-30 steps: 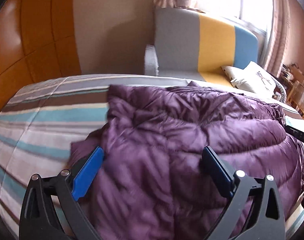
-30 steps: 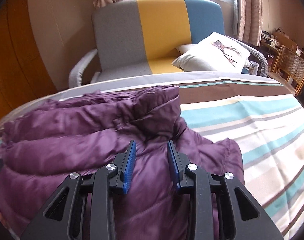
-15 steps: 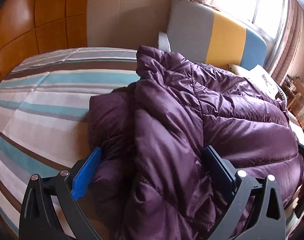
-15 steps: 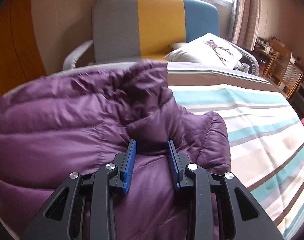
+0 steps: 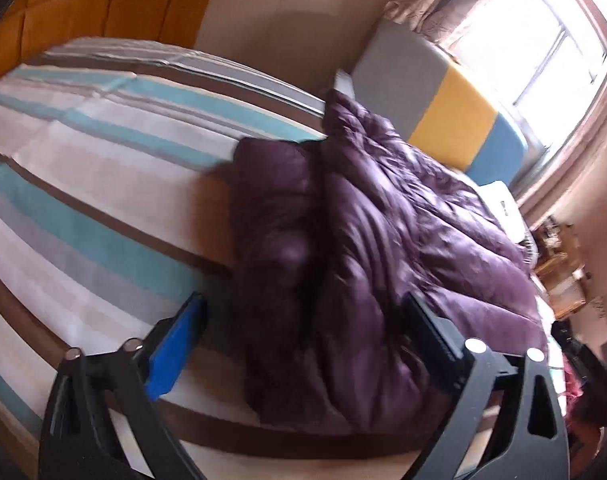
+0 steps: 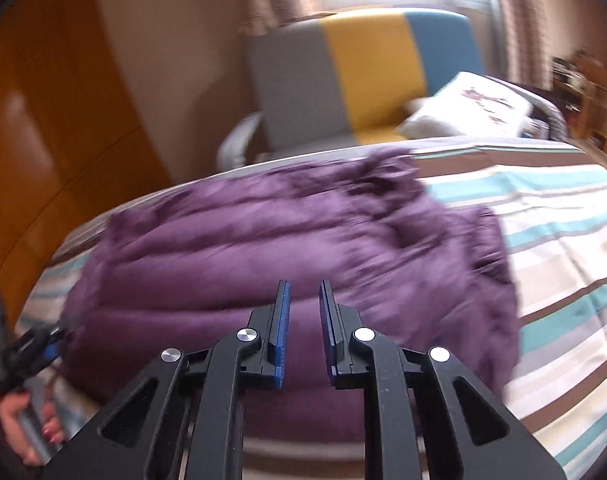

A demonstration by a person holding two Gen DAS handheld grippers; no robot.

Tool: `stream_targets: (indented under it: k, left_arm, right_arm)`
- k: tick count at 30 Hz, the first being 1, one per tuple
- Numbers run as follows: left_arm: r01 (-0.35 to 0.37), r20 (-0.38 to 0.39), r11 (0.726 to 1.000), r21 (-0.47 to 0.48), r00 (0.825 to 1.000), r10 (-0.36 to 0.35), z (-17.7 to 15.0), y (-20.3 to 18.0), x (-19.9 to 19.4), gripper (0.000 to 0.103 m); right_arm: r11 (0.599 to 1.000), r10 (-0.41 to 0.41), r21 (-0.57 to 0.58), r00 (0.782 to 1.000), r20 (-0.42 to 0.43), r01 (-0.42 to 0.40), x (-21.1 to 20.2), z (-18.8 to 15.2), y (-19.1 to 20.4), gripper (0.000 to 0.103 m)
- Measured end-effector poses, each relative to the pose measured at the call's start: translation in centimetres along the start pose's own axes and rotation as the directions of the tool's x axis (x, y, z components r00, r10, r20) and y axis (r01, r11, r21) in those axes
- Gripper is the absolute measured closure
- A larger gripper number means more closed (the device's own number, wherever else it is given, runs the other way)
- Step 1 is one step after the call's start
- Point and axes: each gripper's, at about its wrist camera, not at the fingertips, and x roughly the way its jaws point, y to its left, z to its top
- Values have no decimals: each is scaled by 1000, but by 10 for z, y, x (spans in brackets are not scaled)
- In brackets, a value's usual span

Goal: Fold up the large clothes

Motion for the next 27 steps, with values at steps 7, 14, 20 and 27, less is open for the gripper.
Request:
stream_targets:
  k: [7,14,20,27]
  left_arm:
    - [-31,-26,1000,2,999,31,4,-11,13,15]
    - [-17,-25,999,-40,1000,16,11,-7,22,12]
    - [30,-15,997,-76,999,-31,16,-1,27,5]
    - [14,-2,995,-104,1000,-14,27,-1,37,14]
  right_arm:
    - [991,13,-129,998,-53,-20,11,-9,63,96]
    - [985,-64,-171,984,-166,35,51,-27,69,96]
    - [990,-47,-137,983,-177,22,62,-32,58,96]
    - [988,-45,-152,984,-174,18,61,-35,61,96]
